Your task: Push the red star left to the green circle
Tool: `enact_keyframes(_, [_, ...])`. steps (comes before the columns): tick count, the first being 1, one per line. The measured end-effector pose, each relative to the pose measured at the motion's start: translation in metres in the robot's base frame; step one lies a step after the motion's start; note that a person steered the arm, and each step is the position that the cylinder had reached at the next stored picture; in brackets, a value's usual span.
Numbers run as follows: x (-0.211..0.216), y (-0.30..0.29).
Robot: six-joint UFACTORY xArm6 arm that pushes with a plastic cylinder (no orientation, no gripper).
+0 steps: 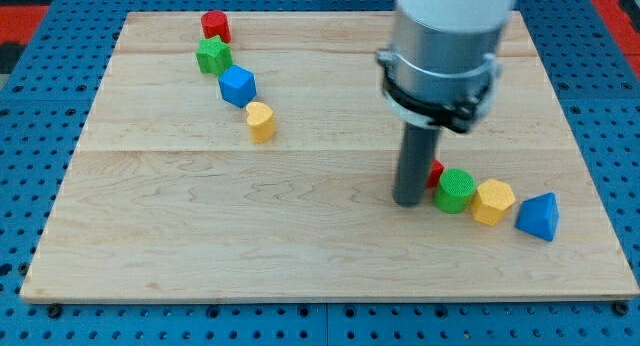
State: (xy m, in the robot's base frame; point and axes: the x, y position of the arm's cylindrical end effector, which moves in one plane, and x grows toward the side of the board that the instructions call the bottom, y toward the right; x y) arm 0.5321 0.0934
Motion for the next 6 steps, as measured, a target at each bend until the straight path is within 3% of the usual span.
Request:
enact_keyframes(1, [0.011, -0.048])
enact_keyframes(2, [-0.046, -0.131])
enact_keyframes(3, [-0.105, -0.066])
enact_keyframes(4, [-0.083, 0.003])
enact_keyframes(5, [-0.025, 0.004])
enact_keyframes(6, [-0.046, -0.046])
